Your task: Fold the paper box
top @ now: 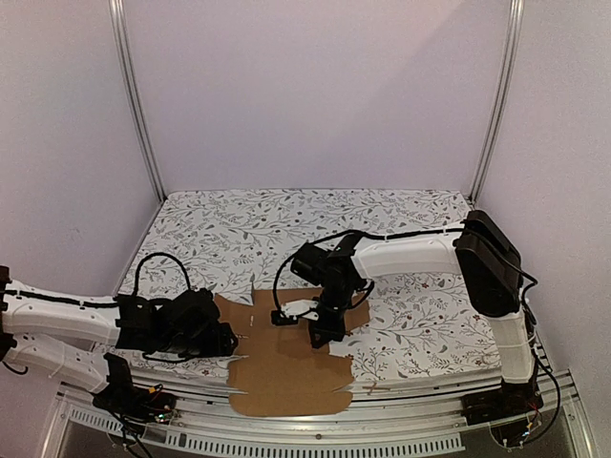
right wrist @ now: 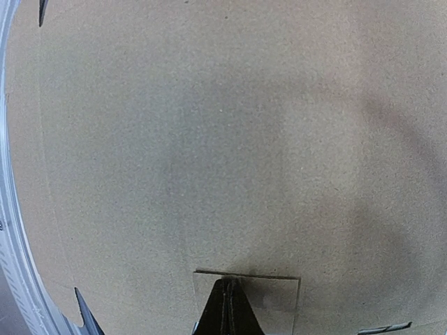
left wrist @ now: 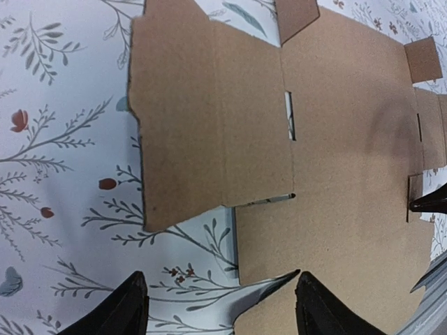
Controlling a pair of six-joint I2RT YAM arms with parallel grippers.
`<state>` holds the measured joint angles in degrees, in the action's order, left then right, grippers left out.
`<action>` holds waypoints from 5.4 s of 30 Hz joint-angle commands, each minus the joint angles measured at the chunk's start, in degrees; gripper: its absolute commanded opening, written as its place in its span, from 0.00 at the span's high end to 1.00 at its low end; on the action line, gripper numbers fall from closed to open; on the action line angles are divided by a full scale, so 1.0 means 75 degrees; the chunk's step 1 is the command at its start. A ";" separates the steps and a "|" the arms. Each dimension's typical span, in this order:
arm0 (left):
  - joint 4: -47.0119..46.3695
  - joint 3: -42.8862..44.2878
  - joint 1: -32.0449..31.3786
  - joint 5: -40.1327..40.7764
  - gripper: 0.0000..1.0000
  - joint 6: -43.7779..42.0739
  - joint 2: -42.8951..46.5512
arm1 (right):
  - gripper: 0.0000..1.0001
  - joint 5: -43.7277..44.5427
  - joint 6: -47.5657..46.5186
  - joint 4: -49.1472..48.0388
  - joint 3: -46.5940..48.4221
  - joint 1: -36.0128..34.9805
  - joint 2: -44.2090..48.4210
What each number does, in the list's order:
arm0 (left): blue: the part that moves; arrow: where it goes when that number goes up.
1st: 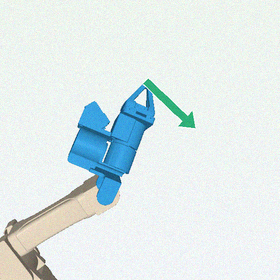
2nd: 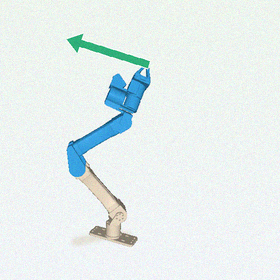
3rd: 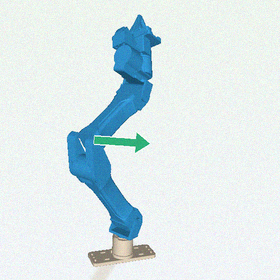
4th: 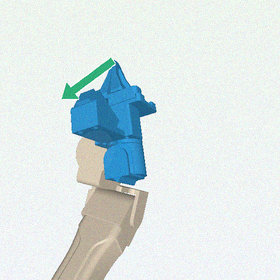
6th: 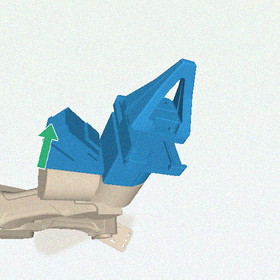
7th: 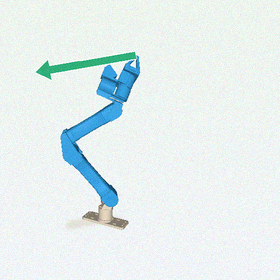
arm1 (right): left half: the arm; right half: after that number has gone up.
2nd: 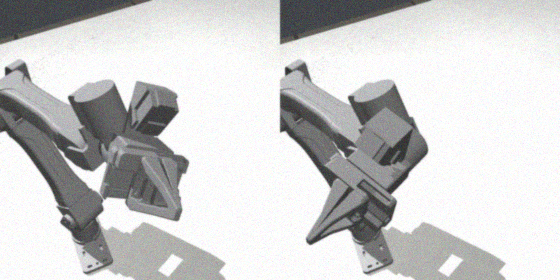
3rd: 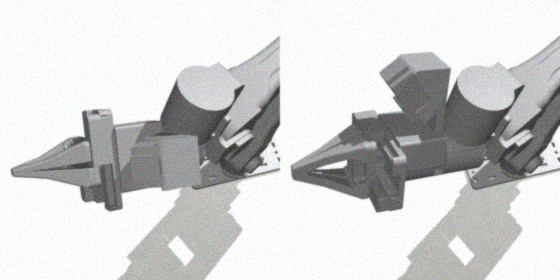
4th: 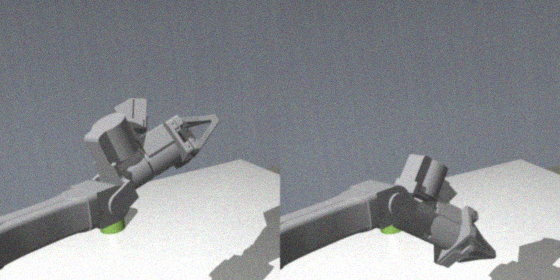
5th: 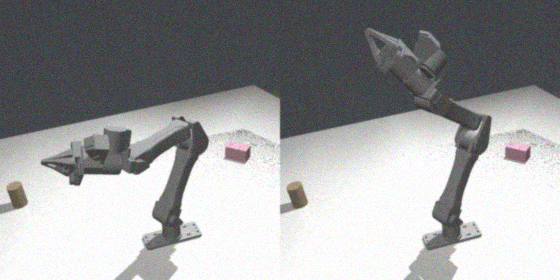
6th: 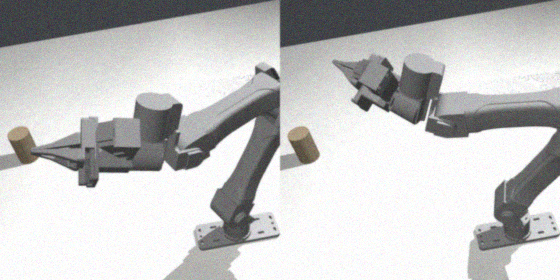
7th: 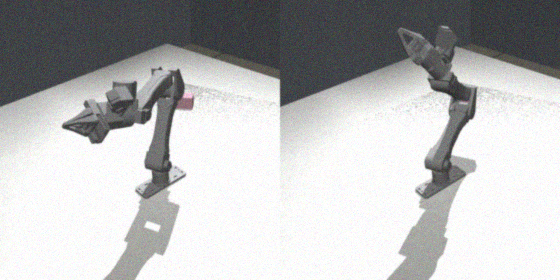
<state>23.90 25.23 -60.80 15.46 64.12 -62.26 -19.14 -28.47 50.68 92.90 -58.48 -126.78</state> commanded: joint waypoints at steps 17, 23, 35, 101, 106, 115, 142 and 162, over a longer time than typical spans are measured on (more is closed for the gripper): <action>-0.2041 0.0220 0.0141 -0.1400 0.37 0.0009 -0.1737 | 1.00 0.1807 0.0214 0.0203 -0.0660 0.0144 -0.1493; -0.2099 0.0459 0.0127 -0.1121 0.46 -0.0080 -0.0936 | 1.00 0.1883 0.0320 0.0212 -0.0621 0.0141 -0.1552; -0.2706 0.1059 0.0092 -0.2258 0.48 -0.0359 -0.1906 | 1.00 0.1930 0.0385 0.0233 -0.0543 0.0137 -0.1611; 0.0459 0.2329 -0.0271 -0.1158 0.88 -0.4090 -0.4490 | 1.00 0.1793 0.0487 0.0659 -0.0250 0.0344 -0.1712; 0.0558 0.2167 -0.0029 -0.1198 0.88 -0.4168 -0.4413 | 1.00 0.3126 0.0531 0.0654 -0.0220 0.0343 -0.1404; 0.0167 0.2785 0.0465 -0.1357 0.88 -0.4808 -0.4967 | 1.00 0.3703 0.0234 0.0827 0.0270 0.0468 -0.1483; -0.1014 0.3874 0.1578 -0.1169 0.92 -0.6205 -0.5098 | 1.00 0.2916 0.0605 0.1667 0.1218 0.1424 -0.2063; -0.1357 0.3484 0.1672 -0.1581 0.95 -0.6058 -0.4750 | 1.00 0.2733 0.0676 0.1657 0.1195 0.1417 -0.2080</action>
<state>14.44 50.63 -49.12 4.62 18.85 -96.09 -6.09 -24.23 59.53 107.28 -50.06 -133.36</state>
